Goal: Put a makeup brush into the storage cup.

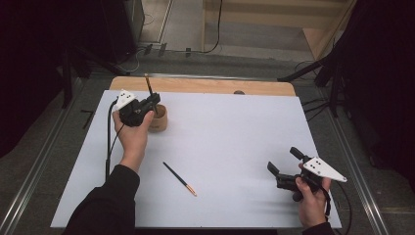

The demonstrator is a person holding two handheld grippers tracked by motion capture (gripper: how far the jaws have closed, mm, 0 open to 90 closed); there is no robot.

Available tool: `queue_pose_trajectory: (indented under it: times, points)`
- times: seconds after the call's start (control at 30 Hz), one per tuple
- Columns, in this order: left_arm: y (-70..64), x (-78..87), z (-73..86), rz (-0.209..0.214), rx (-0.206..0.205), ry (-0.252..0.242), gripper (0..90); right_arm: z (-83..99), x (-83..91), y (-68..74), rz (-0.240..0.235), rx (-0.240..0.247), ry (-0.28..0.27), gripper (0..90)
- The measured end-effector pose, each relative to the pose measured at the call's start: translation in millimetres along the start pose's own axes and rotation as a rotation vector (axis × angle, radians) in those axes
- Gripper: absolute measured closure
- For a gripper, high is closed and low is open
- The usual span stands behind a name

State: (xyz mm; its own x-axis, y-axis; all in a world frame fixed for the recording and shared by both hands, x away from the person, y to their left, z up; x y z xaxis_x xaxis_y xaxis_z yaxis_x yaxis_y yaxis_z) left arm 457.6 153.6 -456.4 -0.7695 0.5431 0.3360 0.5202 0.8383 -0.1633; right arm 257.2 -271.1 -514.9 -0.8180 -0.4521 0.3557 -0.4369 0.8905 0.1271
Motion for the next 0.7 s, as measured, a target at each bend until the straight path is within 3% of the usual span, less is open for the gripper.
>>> queue_pose_trajectory:
  times: [0.2, 0.3, 0.43, 0.6, 0.7]
  points:
    - [0.2, -6.9, 4.4, -0.011, 0.009, 0.015, 84.2, 1.1, 0.9, -1.5, 0.002, -0.009, 0.002, 0.0]
    - [-5.3, -11.6, 8.3, -0.016, -0.016, 0.034, 84.2, 0.9, 1.8, -3.5, 0.008, -0.018, -0.001, 0.0]
    - [-5.8, -13.8, 10.9, -0.046, -0.013, 0.041, 84.2, 0.5, 2.9, -4.7, 0.010, -0.014, -0.005, 0.0]
    - [-5.1, -16.9, 16.4, -0.080, -0.045, 0.068, 84.1, 0.4, 3.6, -5.0, 0.013, -0.015, -0.003, 0.0]
    - [-4.0, -17.4, 19.7, -0.087, -0.034, 0.070, 84.1, 0.7, 3.8, -5.9, 0.016, -0.019, -0.004, 0.0]
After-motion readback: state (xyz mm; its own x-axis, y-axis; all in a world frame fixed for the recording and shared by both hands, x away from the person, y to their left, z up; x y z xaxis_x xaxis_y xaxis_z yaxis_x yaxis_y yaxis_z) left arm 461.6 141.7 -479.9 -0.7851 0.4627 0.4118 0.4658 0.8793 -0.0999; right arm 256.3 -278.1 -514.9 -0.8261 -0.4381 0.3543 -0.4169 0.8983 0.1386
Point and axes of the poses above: each handheld gripper's, and its own axes: x roughly backward along the jaws, z roughly out of its underside, y roughly to its left, the point moved 6 cm from there along -x, roughly forward along the jaws, and after that the axes turned 6 degrees about y, right-handed, at the moved point
